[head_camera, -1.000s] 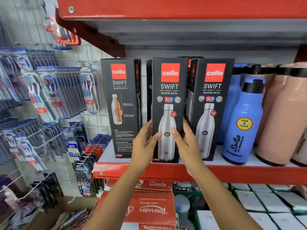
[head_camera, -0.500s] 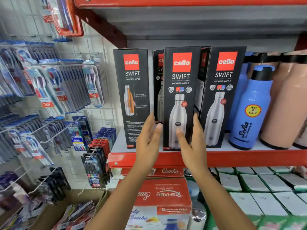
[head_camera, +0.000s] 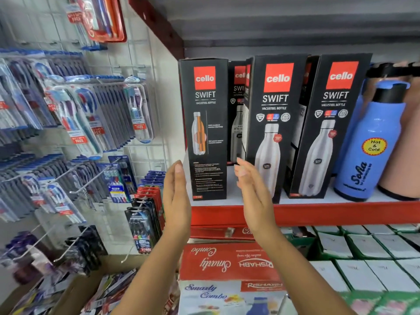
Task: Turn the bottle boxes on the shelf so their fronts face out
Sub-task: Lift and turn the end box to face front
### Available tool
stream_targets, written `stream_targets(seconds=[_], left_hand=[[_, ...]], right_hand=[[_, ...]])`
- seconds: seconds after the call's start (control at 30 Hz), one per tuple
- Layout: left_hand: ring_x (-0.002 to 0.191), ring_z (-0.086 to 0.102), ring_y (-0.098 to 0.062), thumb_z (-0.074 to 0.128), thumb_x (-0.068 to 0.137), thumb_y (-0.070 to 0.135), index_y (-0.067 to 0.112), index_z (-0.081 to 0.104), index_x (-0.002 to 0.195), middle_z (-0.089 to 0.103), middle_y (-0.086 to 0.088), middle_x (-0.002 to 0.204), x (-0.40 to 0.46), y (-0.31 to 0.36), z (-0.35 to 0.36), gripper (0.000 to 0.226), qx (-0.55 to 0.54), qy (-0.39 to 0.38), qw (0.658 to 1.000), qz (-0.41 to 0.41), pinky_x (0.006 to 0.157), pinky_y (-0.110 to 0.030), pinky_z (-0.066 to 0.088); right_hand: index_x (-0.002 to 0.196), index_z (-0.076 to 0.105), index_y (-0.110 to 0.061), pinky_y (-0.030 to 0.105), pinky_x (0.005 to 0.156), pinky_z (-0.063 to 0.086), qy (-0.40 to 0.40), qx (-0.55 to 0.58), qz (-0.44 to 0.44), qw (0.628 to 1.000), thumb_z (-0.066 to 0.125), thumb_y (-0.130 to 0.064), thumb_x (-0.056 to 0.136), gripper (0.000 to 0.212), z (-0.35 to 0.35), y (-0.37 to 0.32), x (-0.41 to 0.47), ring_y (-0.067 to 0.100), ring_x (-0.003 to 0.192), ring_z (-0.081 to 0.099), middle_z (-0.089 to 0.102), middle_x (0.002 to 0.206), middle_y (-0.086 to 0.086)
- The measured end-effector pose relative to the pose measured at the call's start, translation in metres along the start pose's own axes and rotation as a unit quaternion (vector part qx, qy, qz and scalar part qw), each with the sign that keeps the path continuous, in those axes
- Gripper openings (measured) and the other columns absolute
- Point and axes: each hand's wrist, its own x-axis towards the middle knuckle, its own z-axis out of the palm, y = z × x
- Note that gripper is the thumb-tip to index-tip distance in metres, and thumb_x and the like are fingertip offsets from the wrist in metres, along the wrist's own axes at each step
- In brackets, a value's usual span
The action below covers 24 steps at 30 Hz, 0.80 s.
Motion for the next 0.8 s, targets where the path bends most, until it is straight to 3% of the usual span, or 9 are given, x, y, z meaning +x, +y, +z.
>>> stream_targets(seconds=[0.1,0.23,0.3,0.37,0.43,0.53,0.6,0.67,0.8], left_hand=[[0.146,0.028,-0.008,0.034,0.082,0.080,0.033,0.033,0.150,0.033,0.010,0.159,0.011,-0.001,-0.009,0.082,0.044,-0.052,0.997,-0.031,0.122,-0.042,0.021],[0.148,0.021,-0.007,0.023,0.084,0.074,0.039,0.021,0.153,0.021,0.013,0.163,0.017,0.004,-0.012,0.077,0.025,-0.140,0.987,-0.077,0.121,-0.036,0.015],[0.146,0.025,-0.006,0.021,0.081,0.076,0.047,0.026,0.148,0.030,0.018,0.158,0.017,0.007,-0.013,0.073,0.024,-0.175,0.981,-0.085,0.116,-0.030,0.018],[0.132,0.040,0.009,0.020,0.084,0.071,0.060,0.040,0.128,0.052,0.038,0.132,0.017,0.013,-0.014,0.050,0.020,-0.207,0.975,-0.075,0.108,-0.021,0.025],[0.112,0.046,0.026,0.019,0.089,0.066,0.065,0.043,0.115,0.058,0.050,0.108,0.017,0.017,-0.015,0.036,0.030,-0.229,0.971,-0.056,0.098,-0.011,0.030],[0.117,0.042,0.027,0.026,0.096,0.060,0.055,0.043,0.134,0.054,0.041,0.126,0.019,0.012,-0.021,0.042,0.035,-0.233,0.972,-0.021,0.104,-0.011,0.032],[0.125,0.036,0.025,0.036,0.102,0.044,0.044,0.044,0.141,0.045,0.027,0.145,0.019,0.009,-0.026,0.040,0.036,-0.216,0.976,0.011,0.110,-0.012,0.031],[0.128,0.027,0.029,0.042,0.103,0.031,0.043,0.052,0.132,0.032,0.023,0.154,0.018,0.011,-0.028,0.033,0.036,-0.198,0.979,0.047,0.107,-0.005,0.030],[0.123,0.029,0.032,0.056,0.097,0.015,0.035,0.067,0.111,0.030,0.025,0.149,0.014,0.024,-0.031,0.027,-0.001,-0.165,0.982,0.095,0.088,0.004,0.035]], right_hand=[[0.153,0.032,-0.030,0.009,0.113,0.021,-0.050,0.001,0.043,0.998,0.035,-0.057,0.092,0.067,0.018,-0.008,0.006,-0.020,0.132,0.030,0.034,0.148,-0.026],[0.157,0.015,-0.037,0.016,0.110,0.013,-0.047,0.009,0.088,0.995,0.033,-0.053,0.099,0.063,0.035,-0.012,0.019,-0.012,0.135,0.018,0.020,0.161,-0.022],[0.157,0.012,-0.038,0.022,0.111,0.013,-0.038,0.012,0.109,0.993,0.033,-0.055,0.099,0.064,0.040,-0.013,0.026,-0.007,0.139,0.017,0.019,0.164,-0.019],[0.157,0.014,-0.038,0.024,0.112,0.015,-0.023,0.020,0.116,0.993,0.034,-0.055,0.099,0.064,0.044,-0.014,0.031,-0.002,0.146,0.018,0.020,0.164,-0.017],[0.157,0.016,-0.036,0.020,0.109,0.016,-0.010,0.026,0.110,0.994,0.037,-0.053,0.100,0.063,0.046,-0.015,0.033,-0.007,0.137,0.022,0.024,0.163,-0.018],[0.155,0.020,-0.039,0.009,0.104,0.024,-0.011,0.027,0.083,0.996,0.042,-0.048,0.100,0.060,0.045,-0.015,0.030,-0.024,0.120,0.030,0.033,0.150,-0.031],[0.152,0.027,-0.043,0.013,0.109,0.031,-0.010,0.030,0.058,0.998,0.050,-0.048,0.097,0.060,0.043,-0.014,0.028,-0.027,0.120,0.037,0.041,0.144,-0.034],[0.152,0.026,-0.044,0.025,0.113,0.034,-0.003,0.036,0.047,0.998,0.057,-0.050,0.093,0.066,0.040,-0.014,0.026,-0.018,0.131,0.038,0.042,0.148,-0.030],[0.153,0.026,-0.040,0.002,0.086,0.041,-0.007,0.074,0.022,0.997,0.060,-0.036,0.095,0.068,0.033,-0.026,0.018,-0.039,0.104,0.041,0.046,0.135,-0.037]])
